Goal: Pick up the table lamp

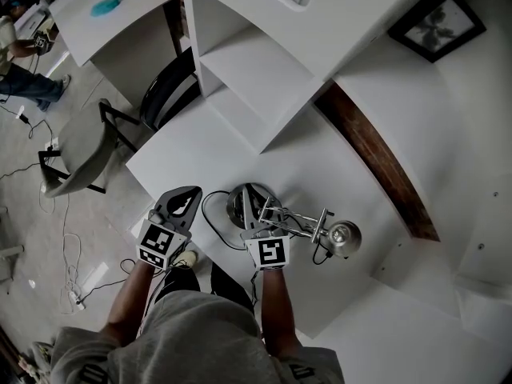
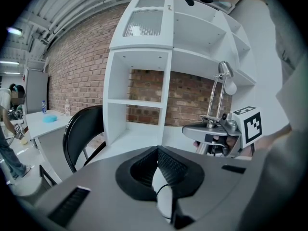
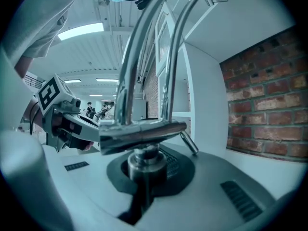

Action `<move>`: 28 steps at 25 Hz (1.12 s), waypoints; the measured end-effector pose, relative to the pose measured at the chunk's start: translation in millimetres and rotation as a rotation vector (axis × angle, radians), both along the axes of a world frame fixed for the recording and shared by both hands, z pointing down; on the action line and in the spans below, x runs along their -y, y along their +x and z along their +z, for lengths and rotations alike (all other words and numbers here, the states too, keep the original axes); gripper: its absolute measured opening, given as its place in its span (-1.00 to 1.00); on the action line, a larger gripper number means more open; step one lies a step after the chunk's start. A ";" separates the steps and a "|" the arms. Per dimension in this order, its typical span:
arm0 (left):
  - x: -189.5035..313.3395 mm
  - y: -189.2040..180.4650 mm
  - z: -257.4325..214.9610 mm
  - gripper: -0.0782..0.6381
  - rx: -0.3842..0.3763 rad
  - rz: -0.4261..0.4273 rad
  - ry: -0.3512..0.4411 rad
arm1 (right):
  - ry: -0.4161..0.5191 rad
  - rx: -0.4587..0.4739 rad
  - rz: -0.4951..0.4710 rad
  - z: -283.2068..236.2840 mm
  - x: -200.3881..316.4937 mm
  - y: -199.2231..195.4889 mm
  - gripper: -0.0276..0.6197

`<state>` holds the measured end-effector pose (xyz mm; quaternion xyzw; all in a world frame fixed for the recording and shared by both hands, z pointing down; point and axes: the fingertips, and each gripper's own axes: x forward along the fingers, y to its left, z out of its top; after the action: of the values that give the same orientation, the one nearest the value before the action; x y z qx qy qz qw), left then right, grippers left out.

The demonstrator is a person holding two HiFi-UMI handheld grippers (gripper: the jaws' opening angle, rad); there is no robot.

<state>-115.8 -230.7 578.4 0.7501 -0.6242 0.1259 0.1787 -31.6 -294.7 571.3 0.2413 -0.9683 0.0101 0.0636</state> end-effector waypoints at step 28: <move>4.7 13.8 -22.5 -0.77 -0.019 0.085 0.067 | -0.001 0.074 0.198 -48.8 15.5 55.5 -0.85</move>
<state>-102.0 -235.4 555.9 0.7826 -0.5939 0.1053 0.1542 23.9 -310.2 522.4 0.3354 -0.9413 0.0256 0.0267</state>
